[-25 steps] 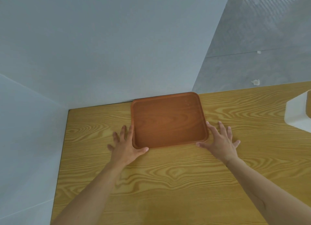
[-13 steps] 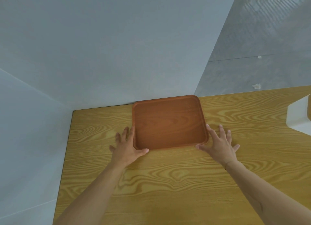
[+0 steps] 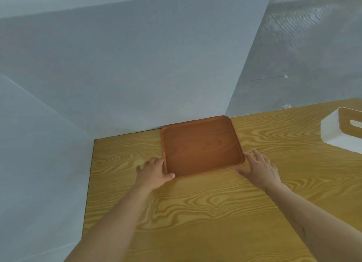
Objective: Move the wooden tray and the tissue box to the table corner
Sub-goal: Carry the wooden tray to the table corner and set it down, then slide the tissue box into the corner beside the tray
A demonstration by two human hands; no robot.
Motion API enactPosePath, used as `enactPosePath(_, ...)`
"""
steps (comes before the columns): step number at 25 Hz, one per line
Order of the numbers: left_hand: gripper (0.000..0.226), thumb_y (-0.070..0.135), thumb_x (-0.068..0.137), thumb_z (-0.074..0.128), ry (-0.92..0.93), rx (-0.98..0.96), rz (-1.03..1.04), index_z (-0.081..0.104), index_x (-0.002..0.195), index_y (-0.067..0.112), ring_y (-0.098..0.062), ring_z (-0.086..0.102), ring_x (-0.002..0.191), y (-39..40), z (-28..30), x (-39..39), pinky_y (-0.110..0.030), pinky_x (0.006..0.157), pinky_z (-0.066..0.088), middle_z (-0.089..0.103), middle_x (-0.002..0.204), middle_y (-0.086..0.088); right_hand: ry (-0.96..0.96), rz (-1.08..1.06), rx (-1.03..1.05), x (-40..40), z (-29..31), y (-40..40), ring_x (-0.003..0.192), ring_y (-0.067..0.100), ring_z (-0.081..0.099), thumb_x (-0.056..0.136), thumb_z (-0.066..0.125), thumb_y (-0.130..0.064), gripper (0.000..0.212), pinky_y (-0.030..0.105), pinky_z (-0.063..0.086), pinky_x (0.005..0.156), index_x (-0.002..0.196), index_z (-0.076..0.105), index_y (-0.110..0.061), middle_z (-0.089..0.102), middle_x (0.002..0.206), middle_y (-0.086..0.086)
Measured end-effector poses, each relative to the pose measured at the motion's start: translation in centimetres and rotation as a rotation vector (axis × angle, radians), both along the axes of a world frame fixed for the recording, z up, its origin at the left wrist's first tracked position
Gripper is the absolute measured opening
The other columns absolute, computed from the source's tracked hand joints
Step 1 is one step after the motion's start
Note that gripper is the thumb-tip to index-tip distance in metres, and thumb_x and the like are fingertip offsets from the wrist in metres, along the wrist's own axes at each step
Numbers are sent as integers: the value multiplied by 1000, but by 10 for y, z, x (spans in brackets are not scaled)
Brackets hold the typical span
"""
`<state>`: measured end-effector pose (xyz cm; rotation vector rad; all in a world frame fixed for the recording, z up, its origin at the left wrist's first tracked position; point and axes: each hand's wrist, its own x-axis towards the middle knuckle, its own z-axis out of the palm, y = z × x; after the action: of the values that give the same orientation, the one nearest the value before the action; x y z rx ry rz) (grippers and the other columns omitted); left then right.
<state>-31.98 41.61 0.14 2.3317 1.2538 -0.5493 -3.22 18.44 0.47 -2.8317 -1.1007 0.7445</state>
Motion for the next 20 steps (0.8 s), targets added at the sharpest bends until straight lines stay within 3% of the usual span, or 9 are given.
enactPosePath(3, 64, 66, 88, 49, -42, 97, -153, 51, 136, 25, -20, 58, 115, 2, 18, 5, -46, 97, 47, 59, 132, 0, -48, 140, -55, -10, 25, -19, 135, 25, 42, 93, 47, -61, 52, 48, 40, 105, 137, 50, -32, 48, 149, -2)
enactPosePath(5, 58, 64, 89, 49, -78, 17, -249, 55, 131, 25, -16, 61, 106, -4, 33, 15, -39, 88, 52, 63, 125, 3, -47, 218, -81, -14, 44, -35, 125, 21, 51, 96, 42, -60, 46, 42, 43, 97, 131, 56, -34, 59, 135, -6)
enactPosePath(9, 57, 68, 87, 48, -68, -56, -539, 55, 130, 31, -17, 58, 112, -47, 62, 52, -39, 89, 49, 57, 130, 4, -94, 236, -23, -18, 76, -88, 116, 19, 57, 97, 41, -60, 42, 38, 43, 92, 126, 58, -36, 65, 125, -8)
enactPosePath(14, 61, 67, 91, 41, -93, 105, -806, 49, 136, 27, -22, 54, 118, -150, 87, 106, -43, 96, 46, 52, 137, -1, -135, 185, 37, -11, 100, -189, 117, 17, 57, 98, 41, -58, 42, 36, 45, 92, 129, 57, -35, 64, 128, -9)
enactPosePath(20, 60, 64, 92, 42, -140, 201, -947, 47, 140, 27, -24, 49, 127, -290, 99, 158, -43, 104, 37, 51, 142, -3, -215, 71, 67, 2, 117, -343, 117, 18, 56, 98, 38, -59, 44, 37, 46, 94, 131, 55, -34, 65, 126, -8)
